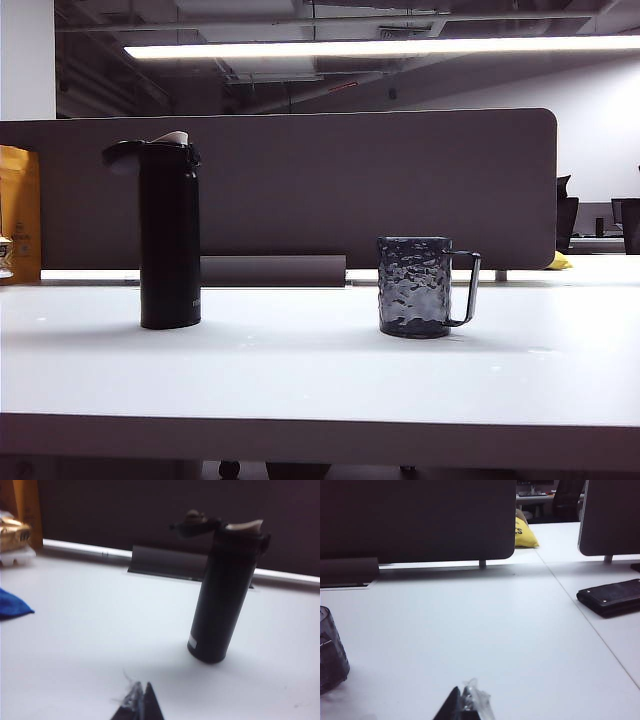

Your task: Pick up the black thermos, pour some water into the cup, then place the black thermos back on the table.

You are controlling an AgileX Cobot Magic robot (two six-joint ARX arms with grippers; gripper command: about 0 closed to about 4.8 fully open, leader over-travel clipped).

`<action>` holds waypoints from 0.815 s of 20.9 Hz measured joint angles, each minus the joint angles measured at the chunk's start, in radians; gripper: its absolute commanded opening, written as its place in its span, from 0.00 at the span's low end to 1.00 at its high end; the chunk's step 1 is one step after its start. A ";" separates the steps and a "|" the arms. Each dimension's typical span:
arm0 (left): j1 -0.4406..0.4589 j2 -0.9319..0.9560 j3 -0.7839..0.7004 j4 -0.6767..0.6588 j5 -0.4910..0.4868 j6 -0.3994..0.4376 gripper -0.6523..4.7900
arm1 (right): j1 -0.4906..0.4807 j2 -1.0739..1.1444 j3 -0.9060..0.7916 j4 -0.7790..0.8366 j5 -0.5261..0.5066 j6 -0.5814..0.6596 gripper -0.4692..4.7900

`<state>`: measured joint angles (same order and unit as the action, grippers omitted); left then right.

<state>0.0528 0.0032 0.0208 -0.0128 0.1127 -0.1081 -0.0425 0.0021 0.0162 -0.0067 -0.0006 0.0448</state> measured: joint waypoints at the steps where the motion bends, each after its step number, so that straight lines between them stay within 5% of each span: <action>1: 0.000 0.000 0.000 -0.005 0.000 0.000 0.11 | 0.000 0.000 0.000 -0.003 0.000 0.002 0.09; 8: 0.000 0.000 0.000 -0.006 0.000 -0.001 0.11 | 0.000 0.000 0.000 -0.007 0.000 0.004 0.09; 9: 0.000 0.000 0.000 -0.006 0.000 -0.005 0.24 | 0.000 0.000 0.000 -0.008 0.000 0.006 0.14; 10: 0.000 0.000 0.000 -0.005 0.000 -0.028 0.48 | 0.000 0.000 0.009 -0.028 -0.003 0.018 0.30; 11: 0.000 0.000 0.000 -0.003 0.000 -0.051 0.94 | 0.000 0.000 0.022 -0.047 -0.012 0.023 0.59; 13: 0.000 0.000 0.000 0.013 0.000 -0.092 1.00 | 0.000 0.001 0.064 -0.066 -0.047 0.044 0.94; 17: 0.000 0.000 0.070 0.037 0.017 -0.150 1.00 | 0.001 0.000 0.261 -0.078 -0.127 0.072 1.00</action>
<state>0.0528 0.0036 0.0906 0.0242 0.1295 -0.2584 -0.0418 0.0021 0.2775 -0.0849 -0.1272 0.1169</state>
